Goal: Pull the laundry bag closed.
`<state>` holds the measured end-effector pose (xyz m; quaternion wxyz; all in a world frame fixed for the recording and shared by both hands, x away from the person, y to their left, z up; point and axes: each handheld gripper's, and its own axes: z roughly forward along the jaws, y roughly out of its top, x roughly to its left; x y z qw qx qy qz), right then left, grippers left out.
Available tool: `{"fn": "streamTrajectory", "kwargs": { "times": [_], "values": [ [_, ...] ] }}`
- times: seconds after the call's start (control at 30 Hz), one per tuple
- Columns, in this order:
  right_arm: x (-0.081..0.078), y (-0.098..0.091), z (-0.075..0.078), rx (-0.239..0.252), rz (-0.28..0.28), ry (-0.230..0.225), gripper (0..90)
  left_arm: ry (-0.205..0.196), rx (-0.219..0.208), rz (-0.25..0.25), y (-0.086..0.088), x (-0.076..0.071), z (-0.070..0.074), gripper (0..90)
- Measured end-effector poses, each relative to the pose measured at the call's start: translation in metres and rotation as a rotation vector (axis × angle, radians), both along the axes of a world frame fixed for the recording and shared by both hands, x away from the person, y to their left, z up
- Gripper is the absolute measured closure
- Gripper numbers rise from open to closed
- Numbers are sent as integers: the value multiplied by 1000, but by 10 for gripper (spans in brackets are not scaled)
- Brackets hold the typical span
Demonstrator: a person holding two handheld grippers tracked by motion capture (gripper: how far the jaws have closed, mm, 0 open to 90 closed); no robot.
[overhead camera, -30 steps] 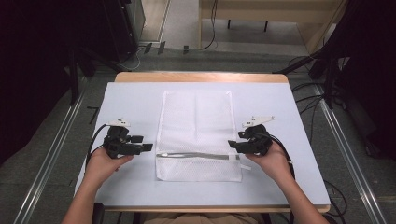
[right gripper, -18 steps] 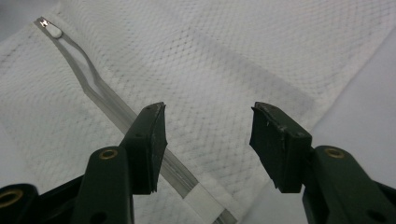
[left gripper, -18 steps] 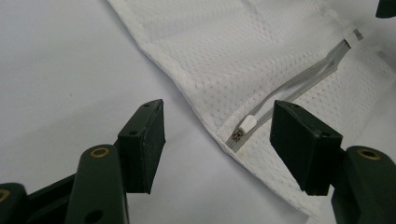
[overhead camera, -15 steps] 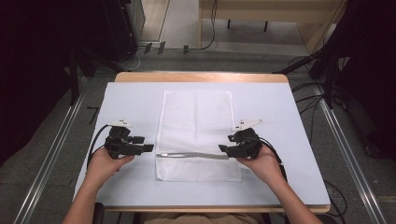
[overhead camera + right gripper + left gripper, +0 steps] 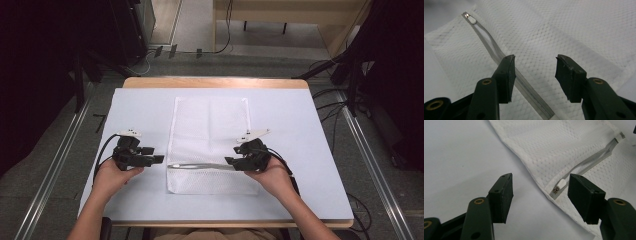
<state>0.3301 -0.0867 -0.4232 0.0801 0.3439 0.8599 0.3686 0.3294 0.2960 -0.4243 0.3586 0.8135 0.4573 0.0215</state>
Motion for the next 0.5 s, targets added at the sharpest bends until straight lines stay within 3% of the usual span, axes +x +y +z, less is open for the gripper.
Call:
{"fn": "streamTrajectory", "kwargs": {
  "times": [0.5],
  "values": [
    [2, 44, 4, 22, 85, 29, 567, -5, -4, 9, 4, 1, 0, 373]
  ]
}}
